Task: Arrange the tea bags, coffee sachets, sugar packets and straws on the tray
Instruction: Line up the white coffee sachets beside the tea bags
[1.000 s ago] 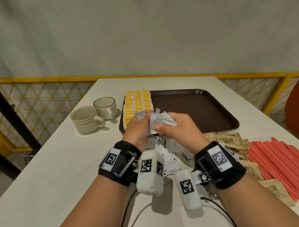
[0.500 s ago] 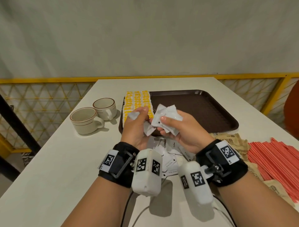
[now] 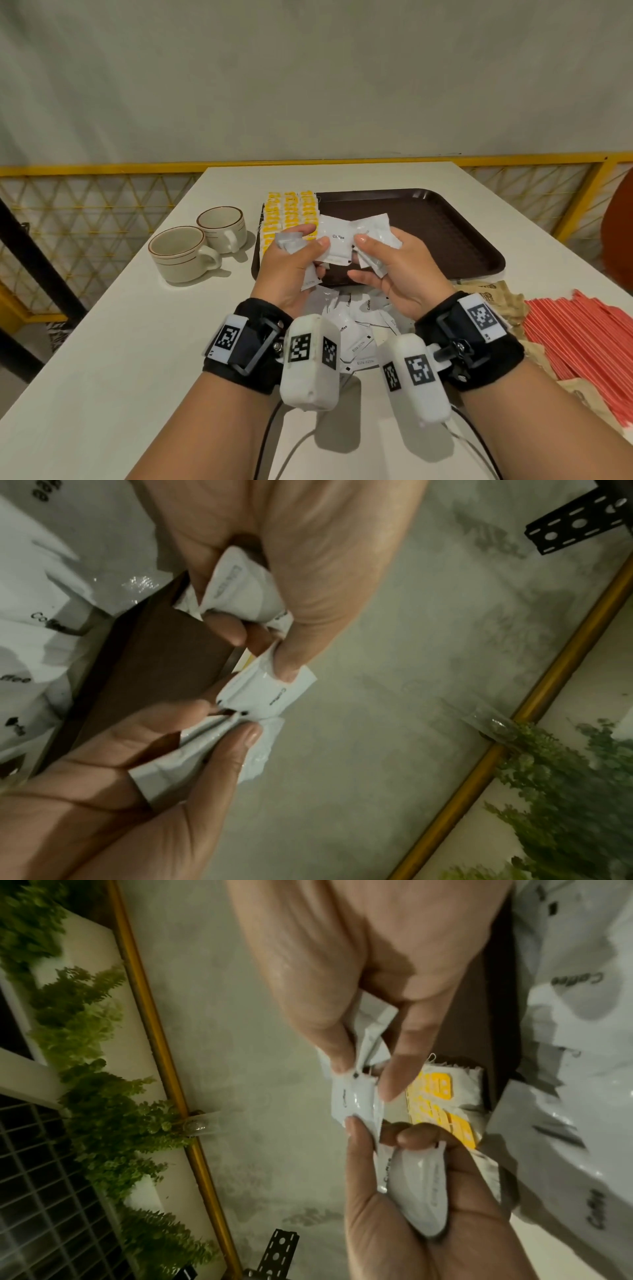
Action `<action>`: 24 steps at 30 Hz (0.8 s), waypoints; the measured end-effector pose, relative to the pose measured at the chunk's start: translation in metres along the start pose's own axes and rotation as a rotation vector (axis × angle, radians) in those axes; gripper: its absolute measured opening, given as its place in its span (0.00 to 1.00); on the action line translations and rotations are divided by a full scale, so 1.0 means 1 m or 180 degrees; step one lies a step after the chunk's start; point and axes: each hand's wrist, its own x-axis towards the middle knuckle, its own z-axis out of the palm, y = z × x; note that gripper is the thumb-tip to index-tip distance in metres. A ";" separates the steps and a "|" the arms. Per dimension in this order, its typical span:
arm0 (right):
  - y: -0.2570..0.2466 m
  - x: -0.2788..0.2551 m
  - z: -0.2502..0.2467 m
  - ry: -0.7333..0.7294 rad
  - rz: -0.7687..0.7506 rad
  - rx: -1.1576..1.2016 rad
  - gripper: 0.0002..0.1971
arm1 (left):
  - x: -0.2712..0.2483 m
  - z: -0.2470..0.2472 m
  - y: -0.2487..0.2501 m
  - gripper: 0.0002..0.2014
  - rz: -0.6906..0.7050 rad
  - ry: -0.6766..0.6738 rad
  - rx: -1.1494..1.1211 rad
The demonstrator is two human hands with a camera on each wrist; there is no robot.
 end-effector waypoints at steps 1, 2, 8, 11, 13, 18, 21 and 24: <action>0.000 0.001 -0.002 0.0111 -0.0068 -0.0057 0.06 | 0.001 -0.001 0.000 0.12 0.0009 0.0074 -0.0073; -0.001 0.002 -0.003 0.0177 -0.0110 -0.0119 0.06 | 0.002 -0.002 0.001 0.12 0.0017 0.0144 -0.0162; 0.004 0.002 0.001 -0.0113 -0.0003 -0.0206 0.08 | 0.003 -0.004 -0.001 0.20 0.0032 0.0086 -0.0139; 0.006 0.002 0.003 -0.0194 -0.0061 -0.0359 0.10 | 0.001 -0.001 0.000 0.25 -0.0085 -0.0165 0.0012; 0.004 0.001 0.002 -0.0315 0.0029 -0.0508 0.10 | -0.001 0.001 0.004 0.30 -0.0279 -0.0339 -0.0054; 0.006 -0.008 0.007 -0.0674 0.0041 -0.0978 0.09 | -0.006 0.004 0.002 0.20 -0.0403 -0.0619 0.0243; 0.006 -0.006 0.008 -0.0566 0.0055 -0.0824 0.10 | -0.002 0.004 -0.001 0.13 -0.0329 -0.0424 0.0248; 0.001 -0.001 0.006 -0.0355 0.0278 -0.0096 0.11 | 0.004 0.002 0.000 0.13 -0.0390 -0.0086 -0.0206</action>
